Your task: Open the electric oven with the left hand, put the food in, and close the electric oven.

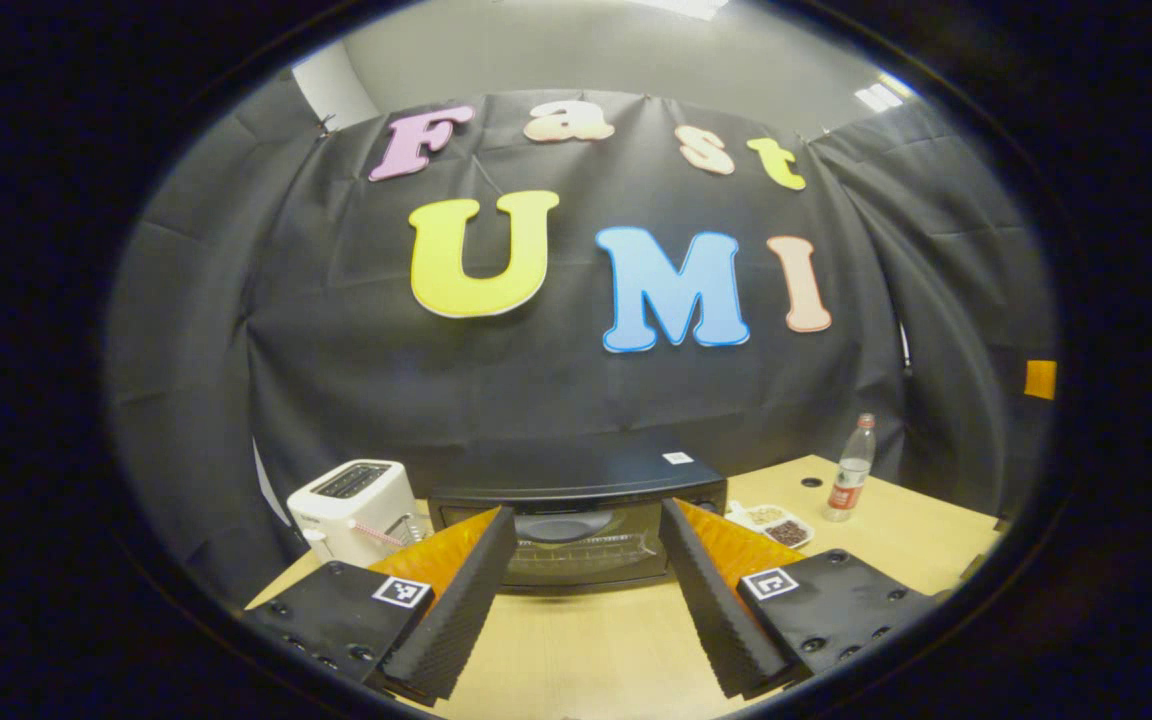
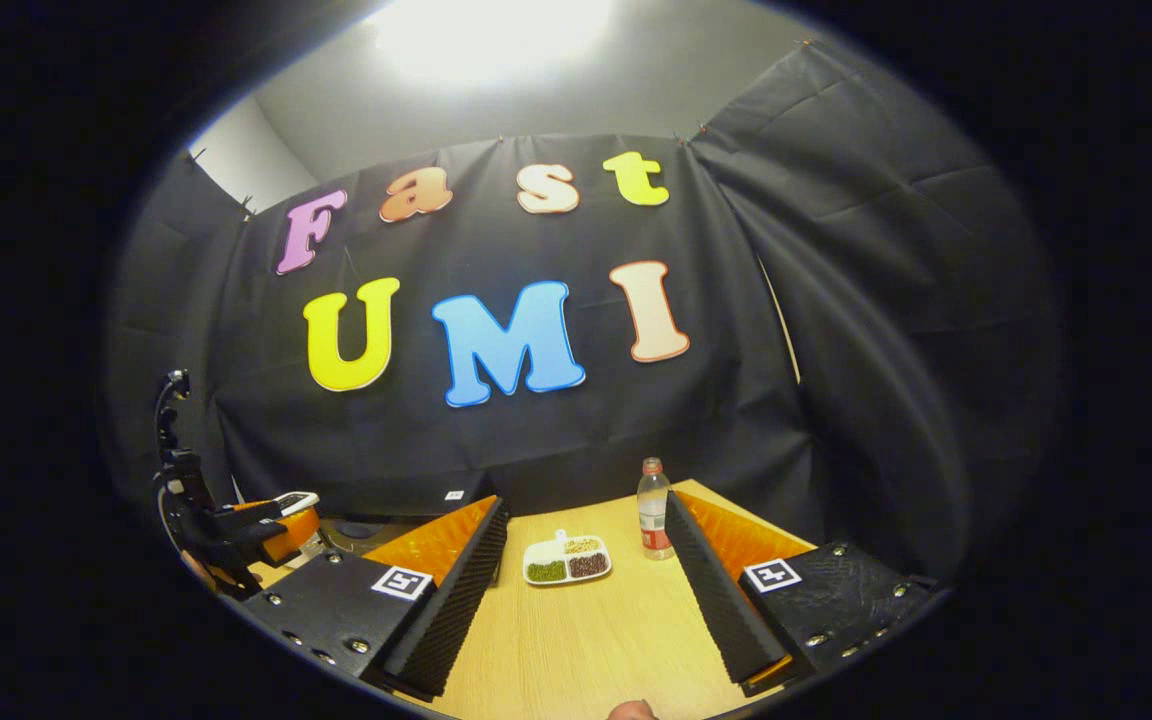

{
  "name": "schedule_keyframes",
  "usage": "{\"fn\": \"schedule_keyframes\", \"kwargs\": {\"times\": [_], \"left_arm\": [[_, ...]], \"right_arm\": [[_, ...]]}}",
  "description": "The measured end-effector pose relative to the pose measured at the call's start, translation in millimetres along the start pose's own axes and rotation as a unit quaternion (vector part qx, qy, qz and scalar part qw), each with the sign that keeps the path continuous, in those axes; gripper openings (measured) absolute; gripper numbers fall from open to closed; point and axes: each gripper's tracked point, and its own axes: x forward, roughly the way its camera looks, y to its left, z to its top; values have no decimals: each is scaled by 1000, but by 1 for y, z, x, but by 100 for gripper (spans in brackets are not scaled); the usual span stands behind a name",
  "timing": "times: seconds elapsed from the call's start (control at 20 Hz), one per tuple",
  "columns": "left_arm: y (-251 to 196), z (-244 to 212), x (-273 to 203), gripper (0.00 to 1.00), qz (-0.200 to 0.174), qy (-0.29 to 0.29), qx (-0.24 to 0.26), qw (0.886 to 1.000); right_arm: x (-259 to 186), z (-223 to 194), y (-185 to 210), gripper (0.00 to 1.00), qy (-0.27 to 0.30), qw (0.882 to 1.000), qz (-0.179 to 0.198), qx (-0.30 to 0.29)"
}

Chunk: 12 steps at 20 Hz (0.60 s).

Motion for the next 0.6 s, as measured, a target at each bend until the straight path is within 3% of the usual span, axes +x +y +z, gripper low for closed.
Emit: {"fn": "schedule_keyframes", "kwargs": {"times": [0.15,0.35,0.4,0.6], "left_arm": [[-22,24,-67,100,24,-17,-4,1000],[-53,49,-132,100,34,-31,-19,999],[-56,56,-143,90,35,-37,-13,999],[-79,69,-170,96,14,-47,-13,999]], "right_arm": [[-14,11,-14,98,-17,999,27,-35],[-34,16,-24,98,-12,998,50,-29],[-38,19,-27,98,-17,998,50,-26],[-48,25,-31,97,-22,999,38,-23]]}}
